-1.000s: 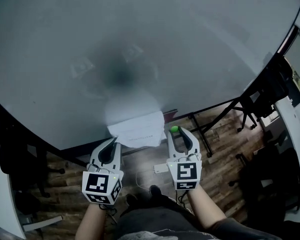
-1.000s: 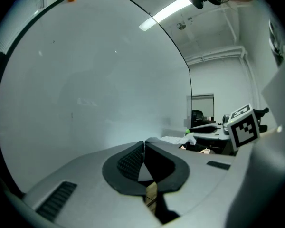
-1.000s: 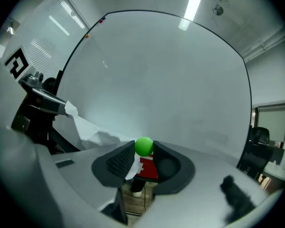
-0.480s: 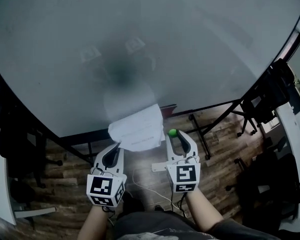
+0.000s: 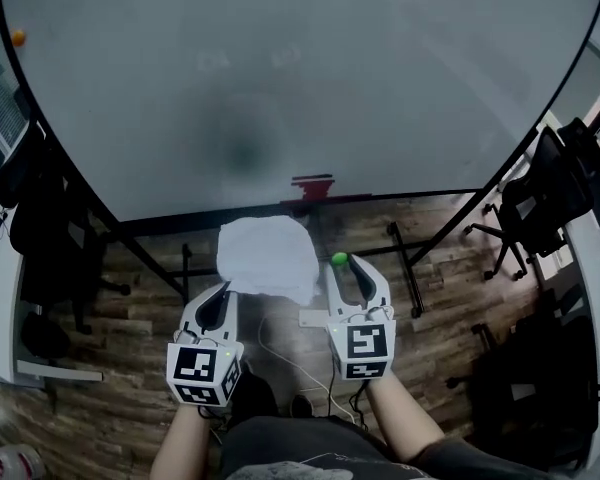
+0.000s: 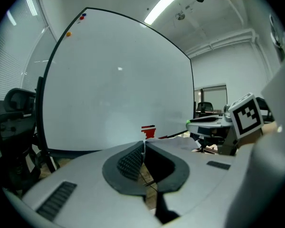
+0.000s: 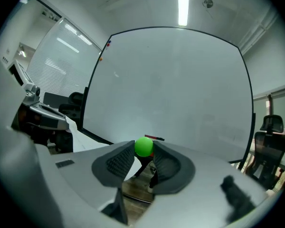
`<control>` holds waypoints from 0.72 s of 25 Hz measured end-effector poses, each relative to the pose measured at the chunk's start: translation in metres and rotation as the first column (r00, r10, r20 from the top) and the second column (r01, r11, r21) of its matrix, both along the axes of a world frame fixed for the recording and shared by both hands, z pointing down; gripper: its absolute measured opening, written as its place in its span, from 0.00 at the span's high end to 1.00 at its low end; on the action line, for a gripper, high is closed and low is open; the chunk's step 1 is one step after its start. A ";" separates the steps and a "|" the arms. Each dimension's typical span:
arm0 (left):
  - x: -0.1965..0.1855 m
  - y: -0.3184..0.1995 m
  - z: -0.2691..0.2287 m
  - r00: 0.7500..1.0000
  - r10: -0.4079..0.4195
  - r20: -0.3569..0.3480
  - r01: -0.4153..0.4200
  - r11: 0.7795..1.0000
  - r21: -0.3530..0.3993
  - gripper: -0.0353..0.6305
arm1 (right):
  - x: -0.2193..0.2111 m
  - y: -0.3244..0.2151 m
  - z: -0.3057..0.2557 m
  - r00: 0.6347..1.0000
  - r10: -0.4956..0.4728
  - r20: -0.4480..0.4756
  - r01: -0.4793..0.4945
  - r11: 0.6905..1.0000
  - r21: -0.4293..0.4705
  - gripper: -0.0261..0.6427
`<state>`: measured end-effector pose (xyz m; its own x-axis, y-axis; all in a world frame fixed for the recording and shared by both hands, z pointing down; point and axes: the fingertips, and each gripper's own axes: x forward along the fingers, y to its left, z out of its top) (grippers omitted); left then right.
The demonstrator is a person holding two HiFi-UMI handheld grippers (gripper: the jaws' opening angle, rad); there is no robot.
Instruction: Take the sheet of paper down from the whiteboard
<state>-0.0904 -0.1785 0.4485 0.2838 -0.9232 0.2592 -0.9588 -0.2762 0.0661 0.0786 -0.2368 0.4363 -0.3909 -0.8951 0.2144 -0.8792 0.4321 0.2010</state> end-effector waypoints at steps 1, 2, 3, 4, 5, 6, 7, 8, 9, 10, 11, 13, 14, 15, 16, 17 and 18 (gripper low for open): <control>0.006 0.007 0.002 1.000 -0.011 0.004 0.011 1.000 -0.004 0.93 | 0.006 0.005 0.001 1.000 -0.009 0.006 0.009 1.000 -0.004 0.78; 0.012 0.013 0.003 1.000 -0.022 0.008 0.022 1.000 -0.009 0.93 | 0.012 0.009 0.003 1.000 -0.017 0.012 0.017 1.000 -0.007 0.78; 0.017 0.020 0.005 0.999 -0.032 0.013 0.032 0.999 -0.015 0.93 | 0.017 0.013 0.005 1.000 -0.025 0.016 0.025 1.000 -0.011 0.78; 0.022 0.027 0.006 0.999 -0.042 0.018 0.043 0.999 -0.021 0.93 | 0.021 0.018 0.007 0.999 -0.034 0.018 0.035 0.999 -0.016 0.78; 0.026 0.033 0.007 0.998 -0.052 0.025 0.052 0.998 -0.027 0.93 | 0.024 0.021 0.010 0.999 -0.044 0.019 0.045 0.999 -0.021 0.78; 0.029 0.039 0.007 0.998 -0.060 0.032 0.061 0.998 -0.030 0.93 | 0.027 0.024 0.013 0.998 -0.054 0.019 0.055 0.998 -0.026 0.78; 0.032 0.043 0.007 0.997 -0.068 0.038 0.069 0.997 -0.030 0.93 | 0.029 0.026 0.015 0.998 -0.062 0.019 0.063 0.998 -0.028 0.78; 0.033 0.046 0.007 0.996 -0.074 0.043 0.076 0.997 -0.030 0.93 | 0.032 0.027 0.017 0.998 -0.066 0.018 0.067 0.997 -0.028 0.78; 0.035 0.049 0.008 0.996 -0.080 0.045 0.081 0.996 -0.032 0.93 | 0.035 0.028 0.018 0.998 -0.066 0.019 0.067 0.997 -0.027 0.78; 0.036 0.051 0.010 0.995 -0.084 0.045 0.086 0.996 -0.036 0.93 | 0.037 0.028 0.019 0.998 -0.064 0.020 0.064 0.998 -0.028 0.78; 0.037 0.052 0.011 0.995 -0.087 0.044 0.089 0.995 -0.041 0.93 | 0.039 0.029 0.020 0.998 -0.061 0.023 0.061 0.998 -0.031 0.78; 0.038 0.055 0.014 0.995 -0.086 0.044 0.088 0.995 -0.051 0.93 | 0.040 0.031 0.022 0.998 -0.060 0.031 0.061 0.997 -0.039 0.78; 0.039 0.057 0.016 0.995 -0.084 0.044 0.086 0.995 -0.055 0.93 | 0.040 0.034 0.023 0.998 -0.061 0.031 0.062 0.997 -0.041 0.78; 0.040 0.060 0.018 0.996 -0.082 0.041 0.084 0.995 -0.057 0.93 | 0.041 0.037 0.024 0.998 -0.062 0.028 0.063 0.997 -0.043 0.78; 0.041 0.063 0.020 0.996 -0.080 0.035 0.082 0.995 -0.059 0.93 | 0.042 0.040 0.026 0.998 -0.061 0.023 0.062 0.997 -0.044 0.78; 0.041 0.067 0.023 0.997 -0.078 0.026 0.080 0.995 -0.062 0.93 | 0.042 0.044 0.028 0.998 -0.059 0.018 0.060 0.997 -0.045 0.78; 0.041 0.071 0.027 0.997 -0.077 0.017 0.078 0.995 -0.066 0.93 | 0.043 0.048 0.029 0.998 -0.055 0.014 0.056 0.997 -0.046 0.78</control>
<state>-0.0498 -0.1074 0.4753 0.2077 -0.9229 0.3243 -0.9782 -0.1963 0.0679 0.1214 -0.1889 0.4657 -0.4428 -0.8612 0.2496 -0.8558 0.4890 0.1691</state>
